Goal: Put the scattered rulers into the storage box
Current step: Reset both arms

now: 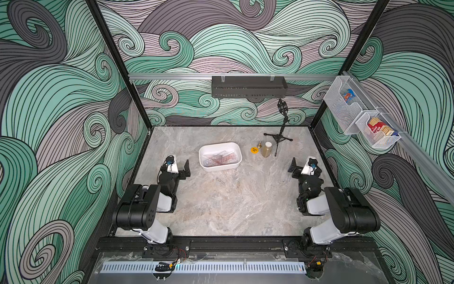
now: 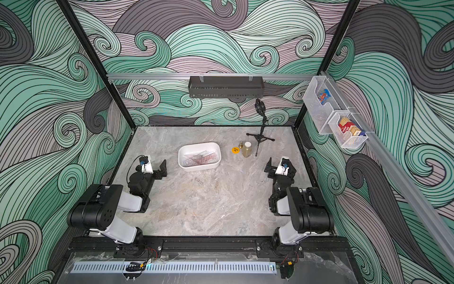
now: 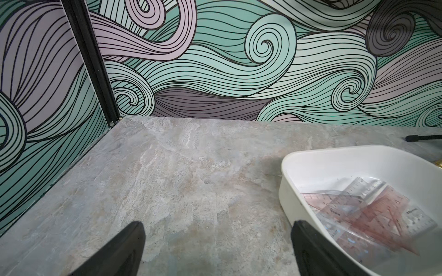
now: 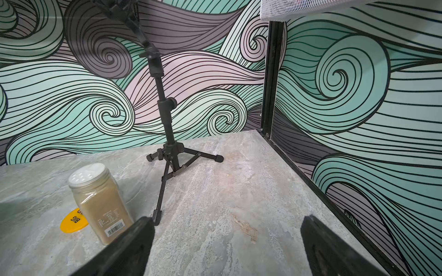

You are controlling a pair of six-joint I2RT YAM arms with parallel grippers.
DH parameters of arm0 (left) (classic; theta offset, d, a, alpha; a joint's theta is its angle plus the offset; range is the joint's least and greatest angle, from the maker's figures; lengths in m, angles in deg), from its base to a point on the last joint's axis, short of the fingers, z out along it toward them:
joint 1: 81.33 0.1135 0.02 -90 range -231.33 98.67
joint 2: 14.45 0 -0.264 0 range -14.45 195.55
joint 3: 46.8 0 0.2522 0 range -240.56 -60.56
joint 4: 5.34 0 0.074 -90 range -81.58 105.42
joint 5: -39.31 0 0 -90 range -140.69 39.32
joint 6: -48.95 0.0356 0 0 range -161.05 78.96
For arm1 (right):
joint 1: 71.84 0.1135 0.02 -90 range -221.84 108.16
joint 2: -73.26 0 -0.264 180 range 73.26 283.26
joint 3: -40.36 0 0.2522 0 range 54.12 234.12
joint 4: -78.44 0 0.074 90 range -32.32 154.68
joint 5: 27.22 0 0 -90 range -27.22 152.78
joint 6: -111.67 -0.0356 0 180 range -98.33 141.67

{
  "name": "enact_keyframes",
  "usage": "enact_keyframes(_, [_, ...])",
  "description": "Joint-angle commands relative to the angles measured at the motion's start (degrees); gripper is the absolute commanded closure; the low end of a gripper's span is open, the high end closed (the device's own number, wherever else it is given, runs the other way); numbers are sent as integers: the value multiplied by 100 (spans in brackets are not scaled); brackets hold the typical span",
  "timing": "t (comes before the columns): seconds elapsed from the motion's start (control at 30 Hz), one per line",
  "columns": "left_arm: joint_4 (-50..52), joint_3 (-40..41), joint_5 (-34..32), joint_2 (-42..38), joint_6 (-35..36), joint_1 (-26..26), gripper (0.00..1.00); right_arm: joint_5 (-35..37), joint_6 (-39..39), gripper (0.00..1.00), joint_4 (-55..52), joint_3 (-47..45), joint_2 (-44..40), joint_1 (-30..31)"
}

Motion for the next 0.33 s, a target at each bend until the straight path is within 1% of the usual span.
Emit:
enact_keyframes(0.0, [-217,-17,72,68,-38,31,1,-201,96,0,332,-118,-5,47])
enact_keyframes(0.07, [-217,-17,71,69,-39,31,1,-262,106,0,-41,76,12,48])
enact_keyframes(0.13, [-225,-16,78,68,-40,34,1,-875,257,0,-597,344,3,-10])
enact_keyframes(0.3, [-223,-17,80,66,-39,36,2,-976,233,0,-256,171,-20,-68])
